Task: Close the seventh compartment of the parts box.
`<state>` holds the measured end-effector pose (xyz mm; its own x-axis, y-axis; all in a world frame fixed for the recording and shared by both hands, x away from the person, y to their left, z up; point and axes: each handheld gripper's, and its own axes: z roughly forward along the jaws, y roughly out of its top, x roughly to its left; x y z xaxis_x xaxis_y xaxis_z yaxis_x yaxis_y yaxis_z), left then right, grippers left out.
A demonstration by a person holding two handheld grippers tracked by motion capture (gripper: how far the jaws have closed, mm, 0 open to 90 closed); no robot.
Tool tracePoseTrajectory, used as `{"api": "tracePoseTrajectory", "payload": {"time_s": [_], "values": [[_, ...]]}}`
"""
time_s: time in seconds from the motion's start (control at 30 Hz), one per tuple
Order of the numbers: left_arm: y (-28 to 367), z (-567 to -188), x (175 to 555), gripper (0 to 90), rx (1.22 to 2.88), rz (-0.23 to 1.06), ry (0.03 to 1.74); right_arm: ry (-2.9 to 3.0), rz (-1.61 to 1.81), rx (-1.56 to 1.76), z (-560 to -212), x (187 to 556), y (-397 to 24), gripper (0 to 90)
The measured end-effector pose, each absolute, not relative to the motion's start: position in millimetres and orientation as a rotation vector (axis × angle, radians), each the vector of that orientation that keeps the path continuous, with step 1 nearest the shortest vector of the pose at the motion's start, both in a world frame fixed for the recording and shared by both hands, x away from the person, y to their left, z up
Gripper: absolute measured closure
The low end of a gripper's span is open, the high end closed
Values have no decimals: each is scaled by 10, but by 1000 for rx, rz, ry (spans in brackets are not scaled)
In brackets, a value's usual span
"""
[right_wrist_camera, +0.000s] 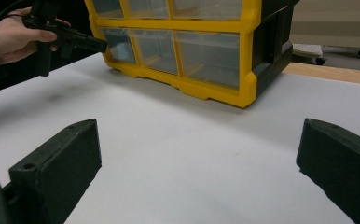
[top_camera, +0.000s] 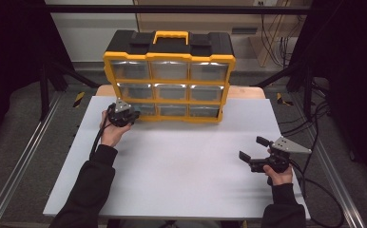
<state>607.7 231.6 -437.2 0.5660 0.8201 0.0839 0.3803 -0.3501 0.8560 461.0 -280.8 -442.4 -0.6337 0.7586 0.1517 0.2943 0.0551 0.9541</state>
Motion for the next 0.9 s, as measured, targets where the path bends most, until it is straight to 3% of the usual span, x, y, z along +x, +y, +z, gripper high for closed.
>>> {"api": "tracePoseTrajectory", "payload": {"time_s": [0.37, 0.7, 0.9], "values": [[2352, -4214, 5834, 699, 1878, 560, 936, 1948, 1606, 1052, -4424, 4609, -2808, 3], [2410, -4142, 5649, 358, 1816, 484, 918, 1943, 1608, 1048, -4421, 4610, -2812, 3], [2478, -4129, 5554, 212, 1795, 459, 888, 1941, 1609, 1046, -4420, 4608, -2812, 3]]}}
